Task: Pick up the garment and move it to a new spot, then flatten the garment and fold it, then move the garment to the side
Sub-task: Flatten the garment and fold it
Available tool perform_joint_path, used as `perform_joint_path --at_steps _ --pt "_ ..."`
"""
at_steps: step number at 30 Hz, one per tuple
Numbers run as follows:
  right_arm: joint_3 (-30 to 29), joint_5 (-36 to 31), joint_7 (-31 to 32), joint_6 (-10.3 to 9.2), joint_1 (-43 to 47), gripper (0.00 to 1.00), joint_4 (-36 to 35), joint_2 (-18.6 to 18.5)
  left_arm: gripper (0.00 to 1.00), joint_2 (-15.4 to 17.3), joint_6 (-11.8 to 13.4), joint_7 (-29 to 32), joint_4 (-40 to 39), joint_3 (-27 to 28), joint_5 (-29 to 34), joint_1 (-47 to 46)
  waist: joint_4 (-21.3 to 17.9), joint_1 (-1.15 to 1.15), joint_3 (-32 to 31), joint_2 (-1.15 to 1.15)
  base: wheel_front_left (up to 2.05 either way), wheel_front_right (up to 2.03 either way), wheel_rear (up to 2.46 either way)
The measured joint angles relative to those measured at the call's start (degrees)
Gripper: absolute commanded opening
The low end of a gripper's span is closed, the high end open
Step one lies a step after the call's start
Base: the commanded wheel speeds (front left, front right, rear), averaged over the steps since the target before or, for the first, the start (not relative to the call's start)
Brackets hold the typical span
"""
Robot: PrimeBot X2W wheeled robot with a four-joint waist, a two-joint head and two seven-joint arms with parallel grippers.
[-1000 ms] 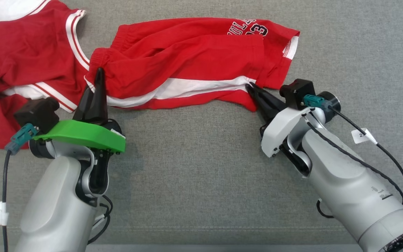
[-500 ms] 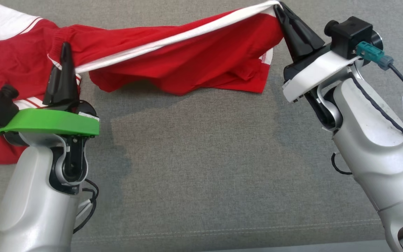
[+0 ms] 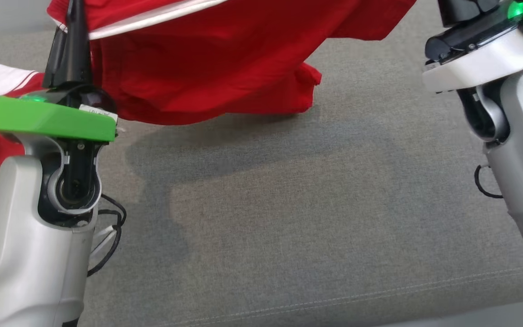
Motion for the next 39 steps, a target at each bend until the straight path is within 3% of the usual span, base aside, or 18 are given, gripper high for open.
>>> perform_joint_path --at_steps 4,8,11,17,26,32,39 --pt "-1.92 -0.19 -0.05 -0.78 0.09 0.0 -4.0 -1.97 0.0 0.05 1.07 3.3 -3.69 -1.14 -1.37 -2.09 -1.09 0.0 -2.06 0.0 0.0 0.0 0.0" --pt "-3.21 0.23 -0.05 -0.77 0.71 0.0 -4.35 -4.1 0.0 0.19 3.88 7.28 -4.43 -1.9 -1.38 -4.89 -2.06 0.0 -3.64 0.0 0.0 0.0 0.0" --pt "-3.31 1.71 1.52 -0.2 0.83 0.0 -3.33 -4.39 0.0 0.1 6.06 10.88 -2.64 -2.37 -1.91 -6.54 -2.76 0.0 -3.87 0.0 0.0 0.0 0.0" --pt "-2.58 4.15 5.75 0.79 -4.35 0.0 0.82 -3.74 0.0 -0.11 7.42 16.36 3.66 -3.6 -1.09 -11.61 -3.39 0.0 -1.72 0.0 0.0 0.0 0.0" --pt "-4.47 3.87 5.21 0.76 -17.86 0.0 1.43 -2.83 0.0 -4.78 7.58 12.8 4.97 2.09 -0.87 -25.49 -3.93 0.0 3.08 0.0 0.0 0.0 0.0" --pt "-2.57 3.79 3.96 0.83 -14.23 0.0 3.53 -2.31 0.0 -3.87 7.57 12.65 7.09 2.04 -0.87 -21.51 -4.28 0.0 5.58 0.0 0.0 0.0 0.0" --pt "-1.15 4.52 1.8 1.31 1.16 0.0 3.89 -2.54 0.0 -3.44 7.31 13.5 6.75 -1.1 -1.3 -6.62 -4.73 0.0 7.45 0.0 0.0 0.0 0.0"
